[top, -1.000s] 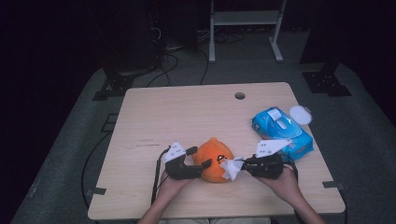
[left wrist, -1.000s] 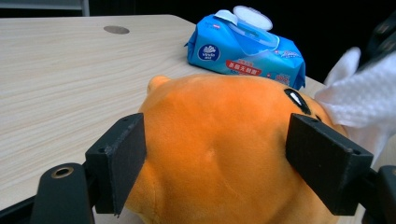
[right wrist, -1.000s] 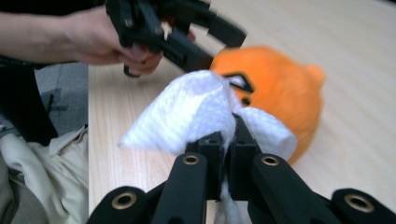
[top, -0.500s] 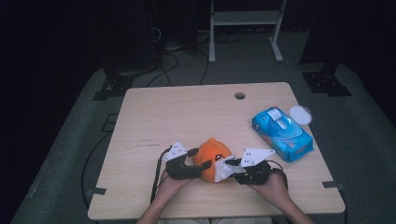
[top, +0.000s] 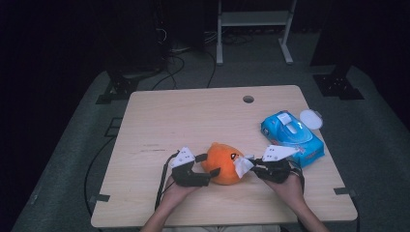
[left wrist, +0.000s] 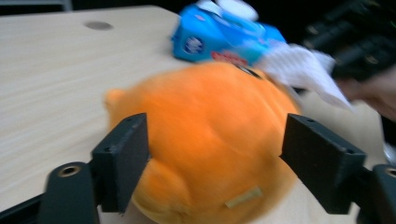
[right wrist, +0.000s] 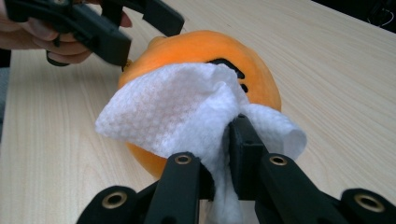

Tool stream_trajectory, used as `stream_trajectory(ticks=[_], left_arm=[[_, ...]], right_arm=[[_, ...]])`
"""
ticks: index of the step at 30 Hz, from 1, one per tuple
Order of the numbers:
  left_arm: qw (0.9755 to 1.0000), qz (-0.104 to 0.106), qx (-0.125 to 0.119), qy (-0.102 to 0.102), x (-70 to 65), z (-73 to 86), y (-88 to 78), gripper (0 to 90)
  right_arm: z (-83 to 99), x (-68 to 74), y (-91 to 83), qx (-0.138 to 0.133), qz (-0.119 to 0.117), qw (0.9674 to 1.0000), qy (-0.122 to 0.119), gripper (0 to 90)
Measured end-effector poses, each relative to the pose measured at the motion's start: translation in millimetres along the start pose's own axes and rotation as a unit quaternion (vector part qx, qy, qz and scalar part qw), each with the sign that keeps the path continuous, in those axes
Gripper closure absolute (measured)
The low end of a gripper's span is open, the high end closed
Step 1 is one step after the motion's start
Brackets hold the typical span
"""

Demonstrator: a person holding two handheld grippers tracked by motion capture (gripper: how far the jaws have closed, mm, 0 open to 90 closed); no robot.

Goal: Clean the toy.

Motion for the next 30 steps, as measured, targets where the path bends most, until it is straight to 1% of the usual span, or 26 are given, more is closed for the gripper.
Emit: stream_trajectory(ticks=[1, 3, 4, 6, 7, 8, 9, 10, 11, 12, 13, 14, 15, 16, 17, 18, 19, 20, 21, 22, 24, 25, 26, 28, 29, 30], left_arm=[[0.9999, -0.010, 0.003, 0.003, 1.0, 0.4, 1.2, 23.0], [0.9987, -0.030, 0.028, 0.029, 0.3, 7.3, 4.7, 26.7], [0.9984, -0.029, 0.033, 0.035, -1.6, 8.9, 5.3, 29.7], [0.9981, -0.028, 0.039, 0.040, -5.5, 9.1, 5.6, 31.9], [0.9978, -0.021, 0.042, 0.045, -8.3, 9.1, 5.0, 32.5], [0.9975, -0.011, 0.050, 0.049, -12.6, 10.2, 3.8, 33.7], [0.9969, -0.007, 0.057, 0.053, -14.9, 11.0, 2.9, 35.4], [0.9959, -0.005, 0.067, 0.060, -17.2, 11.3, 0.9, 36.8], [0.9953, -0.002, 0.073, 0.065, -18.8, 10.2, -1.9, 39.9], [0.9955, 0.004, 0.070, 0.064, -19.8, 7.6, -4.5, 43.9], [0.9965, 0.004, 0.060, 0.059, -19.4, 3.6, -6.3, 45.8], [0.9978, -0.006, 0.041, 0.052, -17.7, -1.0, -6.4, 43.4], [0.9979, -0.031, 0.023, 0.052, -13.2, -5.3, -4.3, 34.0], [0.9974, -0.039, 0.019, 0.057, -11.3, -5.6, -2.7, 25.9], [0.9971, -0.037, 0.025, 0.061, -10.5, -3.1, 0.5, 25.7], [0.9968, -0.030, 0.042, 0.061, -10.3, 3.3, 5.0, 26.2], [0.9965, -0.027, 0.048, 0.062, -10.4, 6.8, 6.6, 28.3], [0.9965, -0.019, 0.054, 0.061, -12.0, 10.0, 7.1, 31.7], [0.9964, -0.009, 0.063, 0.056, -13.8, 10.4, 5.7, 33.1], [0.9958, 0.001, 0.072, 0.057, -15.9, 9.9, 3.0, 34.4], [0.9955, 0.026, 0.074, 0.053, -20.7, 7.1, -3.1, 40.0], [0.9961, 0.026, 0.068, 0.051, -21.2, 4.2, -4.8, 41.0], [0.9974, 0.016, 0.050, 0.049, -21.0, -1.5, -5.9, 37.6], [0.9983, -0.010, 0.015, 0.055, -18.2, -11.6, -4.2, 24.7], [0.9981, -0.016, 0.011, 0.059, -17.3, -12.2, -2.2, 21.7], [0.9973, -0.021, 0.024, 0.066, -15.6, -8.4, 2.6, 20.9]], right_arm=[[-0.8, 0.0, -0.7, -0.003, -0.002, 1.0000, 0.003, 81.6], [-7.6, 5.4, -4.2, -0.014, -0.006, 0.9999, -0.004, 81.8], [-12.1, 10.1, -6.1, -0.019, -0.010, 0.9997, -0.012, 81.9], [-20.8, 22.5, -8.4, -0.037, -0.026, 0.9988, -0.017, 82.0], [-22.3, 27.0, -7.9, -0.039, -0.030, 0.9986, -0.019, 82.0], [-22.0, 31.4, -5.7, -0.031, -0.031, 0.9986, -0.029, 82.0], [-18.6, 33.0, -2.3, -0.016, -0.027, 0.9986, -0.041, 82.1], [-16.1, 31.8, -0.9, -0.013, -0.027, 0.9988, -0.039, 82.1], [-13.1, 27.6, -0.5, -0.015, -0.026, 0.9992, -0.026, 82.1], [-10.1, 21.4, -1.5, -0.017, -0.019, 0.9996, -0.015, 82.1], [-7.1, 14.9, -3.4, -0.017, -0.010, 0.9998, -0.006, 82.1], [-4.6, 9.9, -5.8, -0.019, -0.007, 0.9998, 0.005, 82.1], [-3.5, 7.8, -7.4, -0.025, -0.007, 0.9995, 0.015, 82.2], [-3.2, 9.6, -7.6, -0.028, -0.010, 0.9995, 0.015, 82.2], [-3.9, 12.4, -7.2, -0.028, -0.014, 0.9995, 0.008, 82.2], [-6.2, 16.9, -6.3, -0.030, -0.019, 0.9994, 0.000, 82.1], [-9.4, 21.6, -4.8, -0.027, -0.020, 0.9994, -0.010, 82.2], [-10.4, 22.1, -3.6, -0.024, -0.017, 0.9994, -0.020, 82.2], [-10.1, 20.6, -2.7, -0.019, -0.015, 0.9995, -0.021, 82.2], [-8.3, 16.8, -2.9, -0.020, -0.012, 0.9997, -0.012, 82.1], [-2.9, 7.5, -4.5, -0.019, 0.001, 0.9998, 0.005, 81.9], [0.7, 1.4, -6.4, -0.018, 0.008, 0.9997, 0.017, 81.8], [1.8, -0.6, -7.2, -0.020, 0.009, 0.9995, 0.023, 81.9], [1.3, 1.0, -6.9, -0.028, 0.001, 0.9993, 0.027, 81.9], [-1.2, 5.7, -4.9, -0.030, -0.004, 0.9994, 0.020, 81.9], [-3.2, 8.6, -3.7, -0.030, -0.006, 0.9995, 0.013, 81.9]])
Point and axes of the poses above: each handheld gripper's, and its own axes: y roughly forward along the jaws, z roughly out of its underside, x roughly to its left, the point moved 8 cm from there along y, roughly forward along the jaws, and after that the axes turned 14 degrees about -y, right-handed, at the moved point
